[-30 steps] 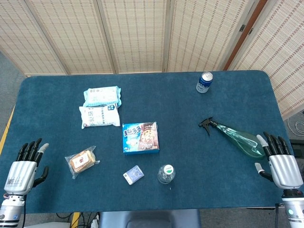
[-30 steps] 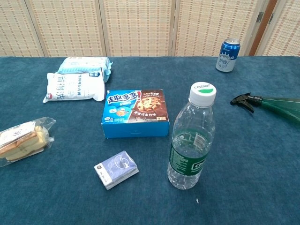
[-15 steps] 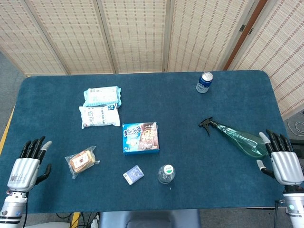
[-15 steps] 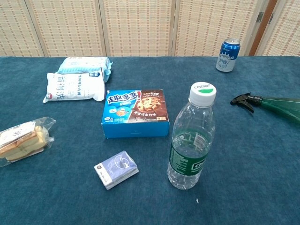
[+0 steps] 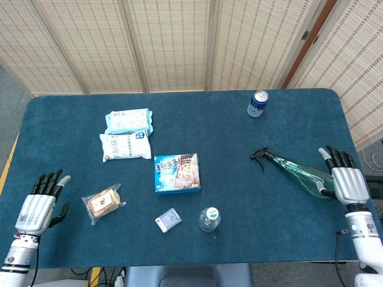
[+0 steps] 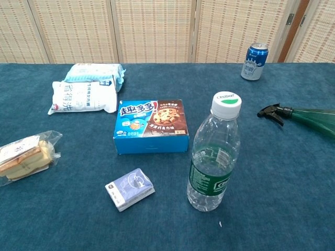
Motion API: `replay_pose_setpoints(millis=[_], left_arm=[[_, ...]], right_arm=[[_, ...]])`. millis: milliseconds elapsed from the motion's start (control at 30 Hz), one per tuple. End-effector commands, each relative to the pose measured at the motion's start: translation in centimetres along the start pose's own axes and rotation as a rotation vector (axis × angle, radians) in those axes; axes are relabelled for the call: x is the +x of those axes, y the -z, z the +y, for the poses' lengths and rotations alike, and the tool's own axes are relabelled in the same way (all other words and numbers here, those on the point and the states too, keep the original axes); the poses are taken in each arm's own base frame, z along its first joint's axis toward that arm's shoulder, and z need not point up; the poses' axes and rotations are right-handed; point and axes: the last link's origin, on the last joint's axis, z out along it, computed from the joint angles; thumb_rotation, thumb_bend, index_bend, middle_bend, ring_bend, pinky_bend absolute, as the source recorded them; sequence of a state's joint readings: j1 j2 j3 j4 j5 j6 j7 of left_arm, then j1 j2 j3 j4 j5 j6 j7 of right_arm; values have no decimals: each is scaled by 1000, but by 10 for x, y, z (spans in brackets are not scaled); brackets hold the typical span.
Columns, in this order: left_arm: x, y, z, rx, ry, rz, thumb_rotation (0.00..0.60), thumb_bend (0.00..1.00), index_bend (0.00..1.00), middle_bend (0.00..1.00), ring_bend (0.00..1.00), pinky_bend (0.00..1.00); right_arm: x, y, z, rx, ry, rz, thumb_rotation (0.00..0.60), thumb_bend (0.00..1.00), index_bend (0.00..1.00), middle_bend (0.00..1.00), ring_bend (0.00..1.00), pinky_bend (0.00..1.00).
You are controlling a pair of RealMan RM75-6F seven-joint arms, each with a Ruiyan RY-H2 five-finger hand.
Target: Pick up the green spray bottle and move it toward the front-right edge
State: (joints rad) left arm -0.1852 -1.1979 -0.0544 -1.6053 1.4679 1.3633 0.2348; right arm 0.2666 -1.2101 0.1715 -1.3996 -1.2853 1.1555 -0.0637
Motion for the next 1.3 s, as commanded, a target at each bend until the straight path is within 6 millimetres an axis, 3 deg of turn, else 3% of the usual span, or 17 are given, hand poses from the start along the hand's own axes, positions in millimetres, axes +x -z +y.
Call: replay_pose_setpoints(millis=[33, 233, 633, 867, 1300], left_arm=[[-2, -2, -4, 4, -1, -8, 600, 441, 91, 0, 0, 0], [-7, -5, -13, 15, -8, -42, 600, 441, 91, 0, 0, 0], [-14, -9, -13, -3, -12, -72, 600, 441, 92, 0, 0, 0], [-20, -12, -13, -20, -19, -91, 600, 441, 91, 0, 0, 0], [-25, -11, -26, -19, -17, -112, 600, 441, 91, 0, 0, 0]], right_arm=[[-6, -20, -8, -3, 5, -17, 600, 270, 0, 0, 0, 43], [-18, -30, -19, -10, 19, -40, 600, 270, 0, 0, 0, 43], [-26, -24, -26, -49, -41, -105, 600, 269, 0, 0, 0, 43], [-32, -38, -27, -49, -39, -116, 600, 269, 0, 0, 0, 43], [-48, -59, -48, -37, -35, -135, 600, 269, 0, 0, 0, 43]])
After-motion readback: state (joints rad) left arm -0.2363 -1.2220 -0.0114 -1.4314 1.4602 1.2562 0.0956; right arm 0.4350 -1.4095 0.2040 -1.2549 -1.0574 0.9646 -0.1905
